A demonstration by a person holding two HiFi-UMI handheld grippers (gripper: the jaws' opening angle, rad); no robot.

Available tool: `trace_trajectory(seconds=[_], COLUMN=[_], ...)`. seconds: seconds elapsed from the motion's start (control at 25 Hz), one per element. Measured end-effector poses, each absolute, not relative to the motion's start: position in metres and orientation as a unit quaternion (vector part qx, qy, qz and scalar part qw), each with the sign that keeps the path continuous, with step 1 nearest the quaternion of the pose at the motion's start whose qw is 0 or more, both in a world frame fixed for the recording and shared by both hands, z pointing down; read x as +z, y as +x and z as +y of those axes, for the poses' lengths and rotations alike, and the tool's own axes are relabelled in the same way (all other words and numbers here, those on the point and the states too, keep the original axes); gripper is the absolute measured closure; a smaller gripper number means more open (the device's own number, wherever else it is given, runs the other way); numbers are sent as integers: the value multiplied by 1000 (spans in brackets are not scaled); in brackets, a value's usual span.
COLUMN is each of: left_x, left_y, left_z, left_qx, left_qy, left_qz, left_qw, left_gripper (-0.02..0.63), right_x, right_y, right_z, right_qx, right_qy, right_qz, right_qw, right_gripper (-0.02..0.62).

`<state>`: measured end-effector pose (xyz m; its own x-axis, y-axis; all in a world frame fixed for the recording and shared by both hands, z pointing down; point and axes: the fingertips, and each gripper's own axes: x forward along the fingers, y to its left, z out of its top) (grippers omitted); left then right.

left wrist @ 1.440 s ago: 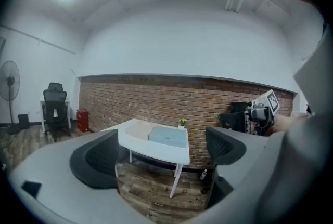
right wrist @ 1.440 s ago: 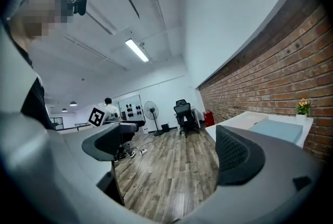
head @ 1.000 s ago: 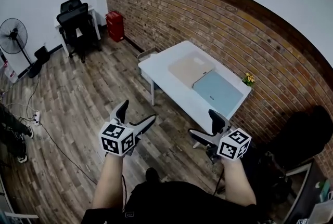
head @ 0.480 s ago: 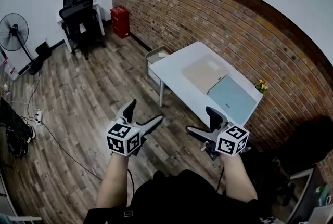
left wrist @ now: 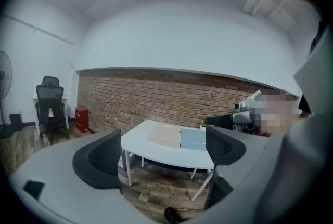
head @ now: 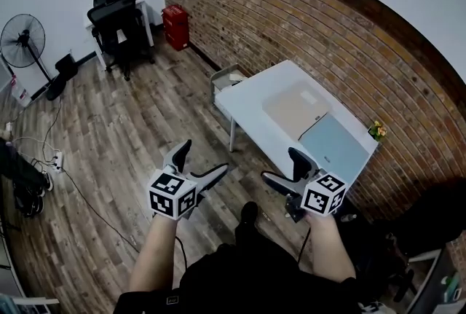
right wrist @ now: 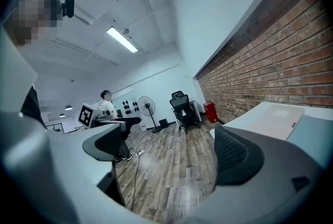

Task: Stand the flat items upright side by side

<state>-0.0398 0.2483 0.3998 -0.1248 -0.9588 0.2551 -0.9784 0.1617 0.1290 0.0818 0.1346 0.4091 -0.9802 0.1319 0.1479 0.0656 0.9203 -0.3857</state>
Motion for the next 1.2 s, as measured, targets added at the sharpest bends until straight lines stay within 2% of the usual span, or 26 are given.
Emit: trace_trajectory(seconds=[0.68,1.2], left_x=[436,449], left_y=[-127,-120], left_z=[76,-57], left_qx=[70,90], left_qy=[653,707], left_qz=[-728,-665], left_qw=[197,222], left_gripper=[84,86], right_x=[449,474], right_y=[-16,-1], right_z=[-30,-144], right_qx=[241,278], right_qy=[-55,16], right_qz=[-964,-956], right_qw=[98,97], right_gripper=[44,74])
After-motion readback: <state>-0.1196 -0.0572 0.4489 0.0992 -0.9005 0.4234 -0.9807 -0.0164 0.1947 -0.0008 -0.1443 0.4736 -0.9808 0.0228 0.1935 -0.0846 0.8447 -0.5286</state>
